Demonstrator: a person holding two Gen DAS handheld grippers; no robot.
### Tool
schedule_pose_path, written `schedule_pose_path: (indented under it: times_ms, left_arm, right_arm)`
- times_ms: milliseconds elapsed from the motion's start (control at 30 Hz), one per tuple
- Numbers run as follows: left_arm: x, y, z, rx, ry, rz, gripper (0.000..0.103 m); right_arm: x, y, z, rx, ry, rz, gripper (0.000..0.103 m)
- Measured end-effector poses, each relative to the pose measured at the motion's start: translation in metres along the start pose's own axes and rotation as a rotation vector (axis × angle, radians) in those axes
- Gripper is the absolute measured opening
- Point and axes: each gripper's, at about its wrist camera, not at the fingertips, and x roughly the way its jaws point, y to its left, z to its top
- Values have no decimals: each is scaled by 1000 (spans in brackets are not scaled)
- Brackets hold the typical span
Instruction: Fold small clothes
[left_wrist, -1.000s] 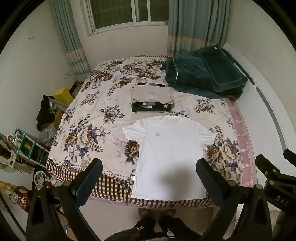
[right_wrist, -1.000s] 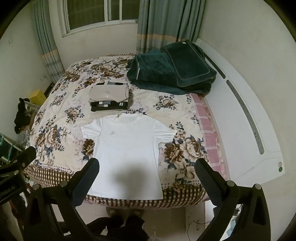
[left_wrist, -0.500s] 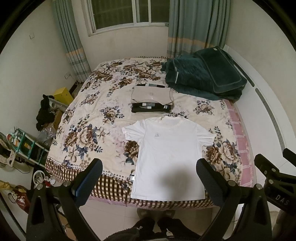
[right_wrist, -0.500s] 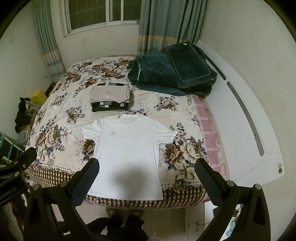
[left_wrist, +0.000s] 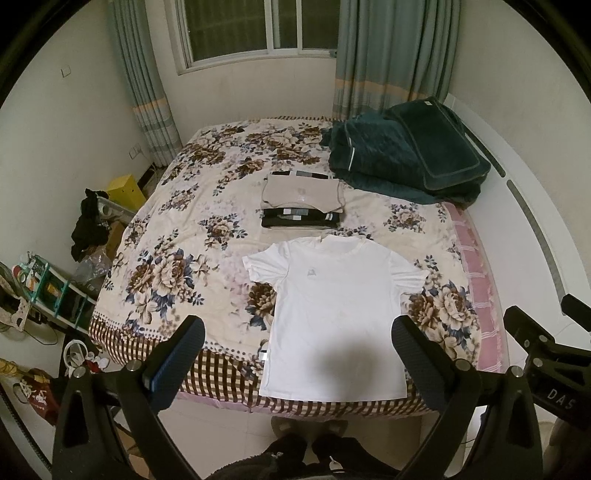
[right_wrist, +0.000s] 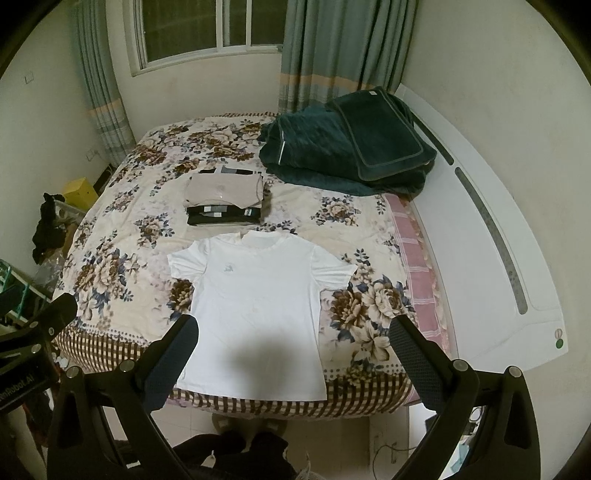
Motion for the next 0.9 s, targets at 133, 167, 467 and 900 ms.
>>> schedule_pose_path:
  times_ms: [133, 167, 467, 900]
  left_arm:
    - [-1, -1, 1, 1, -2, -2, 103]
    - [0, 0, 0, 1, -2, -3, 103]
    - [-1, -10, 13, 3, -12, 2, 103]
    - [-10, -18, 30, 3, -23, -3, 103]
  right_arm:
    - [0, -1, -1, 0, -1, -2, 103]
    - [0, -1, -1, -1, -2, -1, 103]
    - [-4, -4, -2, 2, -8, 0, 103]
    - [-10, 0, 4, 5, -11, 1, 103]
